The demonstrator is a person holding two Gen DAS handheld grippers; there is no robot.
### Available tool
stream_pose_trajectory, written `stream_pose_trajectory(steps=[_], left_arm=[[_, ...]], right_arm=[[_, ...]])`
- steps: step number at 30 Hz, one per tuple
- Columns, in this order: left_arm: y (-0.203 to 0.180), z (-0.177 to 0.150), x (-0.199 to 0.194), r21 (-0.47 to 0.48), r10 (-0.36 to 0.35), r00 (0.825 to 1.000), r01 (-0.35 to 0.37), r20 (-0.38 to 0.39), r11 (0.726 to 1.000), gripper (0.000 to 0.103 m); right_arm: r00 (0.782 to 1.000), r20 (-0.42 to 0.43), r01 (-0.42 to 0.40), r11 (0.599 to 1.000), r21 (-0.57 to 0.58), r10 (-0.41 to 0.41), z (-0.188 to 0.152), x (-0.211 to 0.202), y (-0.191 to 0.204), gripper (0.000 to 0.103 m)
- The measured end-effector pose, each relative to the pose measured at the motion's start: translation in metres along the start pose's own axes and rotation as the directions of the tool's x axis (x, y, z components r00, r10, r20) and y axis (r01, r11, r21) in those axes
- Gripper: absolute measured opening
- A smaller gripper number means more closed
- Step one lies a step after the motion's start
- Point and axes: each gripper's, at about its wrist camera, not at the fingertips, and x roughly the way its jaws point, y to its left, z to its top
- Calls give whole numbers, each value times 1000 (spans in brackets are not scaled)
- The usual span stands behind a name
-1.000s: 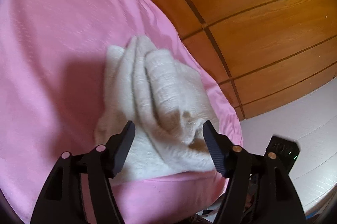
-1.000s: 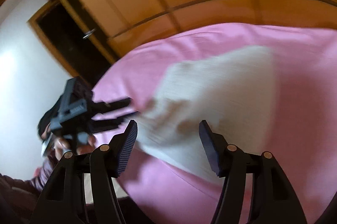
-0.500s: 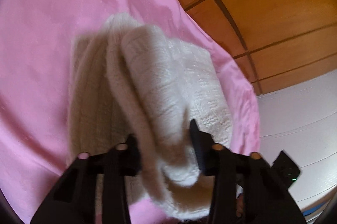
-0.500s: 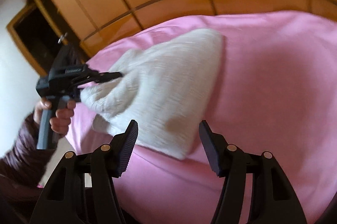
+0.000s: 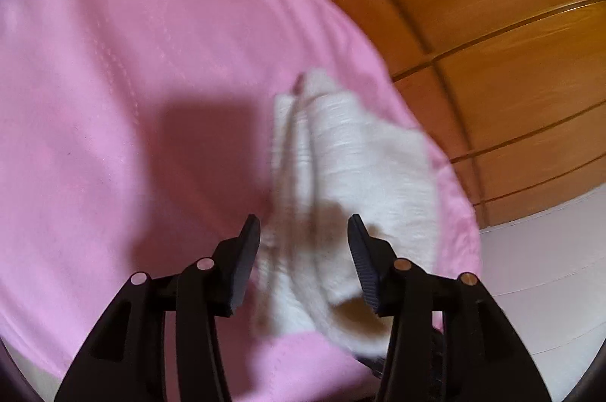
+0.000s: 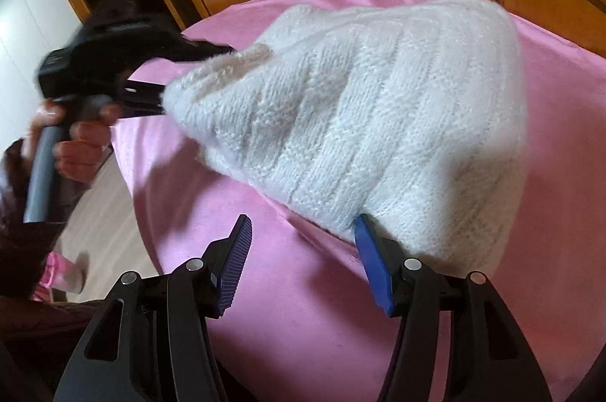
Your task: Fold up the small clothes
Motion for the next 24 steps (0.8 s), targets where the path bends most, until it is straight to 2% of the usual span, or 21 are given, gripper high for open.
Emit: stream_pose_trajectory(steps=[2, 3, 5, 7, 9, 11, 12, 14, 16, 18, 19, 21, 22, 23, 24], left_arm=[[-11, -3, -6, 0, -117, 993, 117, -27, 993, 57], [-21, -5, -6, 13, -138, 990, 139, -40, 990, 60], [-39, -11, 4, 50, -152, 984, 157, -96, 986, 68], [-52, -18, 16, 90, -118, 984, 131, -131, 987, 69], [-63, -26, 32, 161, -2, 992, 23, -129, 987, 60], [-65, -29, 43, 201, 102, 986, -73, -135, 977, 15], [-65, -31, 44, 221, 140, 983, -112, -118, 969, 15], [-66, -26, 41, 232, 137, 989, -120, -61, 965, 10], [-73, -23, 25, 273, 131, 991, -135, 33, 952, 8], [-79, -22, 10, 308, 117, 988, -144, 105, 940, 8], [-84, -23, 6, 340, 133, 982, -171, 133, 925, 8], [-82, -27, 6, 373, 200, 969, -242, 148, 896, 8], [-74, -30, 15, 373, 243, 963, -270, 120, 887, 8], [-61, -34, 25, 361, 277, 957, -291, 90, 886, 8], [-53, -37, 30, 347, 285, 956, -291, 70, 891, 8]], right_arm=[[1000, 1, -6, 1000, 9, 6, 1, -1, -2, 56], [1000, 4, -7, 1000, 12, 7, 1, -2, -2, 57], [1000, 9, -4, 1000, 11, 4, 1, -4, -3, 57], [1000, 10, -7, 1000, 15, 6, 2, -5, -1, 57], [1000, 7, -25, 999, 25, 25, 1, -12, -4, 57], [999, 21, -26, 999, 33, 25, -2, -24, -9, 57], [999, 32, -26, 999, 39, 25, -2, -28, -11, 57], [997, 74, -32, 997, 70, 26, 4, -45, -22, 57], [993, 115, -28, 995, 93, 17, 11, -55, -31, 57], [988, 156, -37, 992, 123, 17, 23, -62, -42, 57], [988, 154, -36, 991, 128, 16, 28, -59, -43, 57], [995, 100, -25, 991, 132, 12, 27, -41, -44, 57], [999, 52, -13, 991, 132, 6, 26, -26, -42, 57], [1000, -6, 20, 993, 118, -20, 20, -7, -41, 57], [999, -25, 47, 995, 90, -45, 17, 1, -38, 57]])
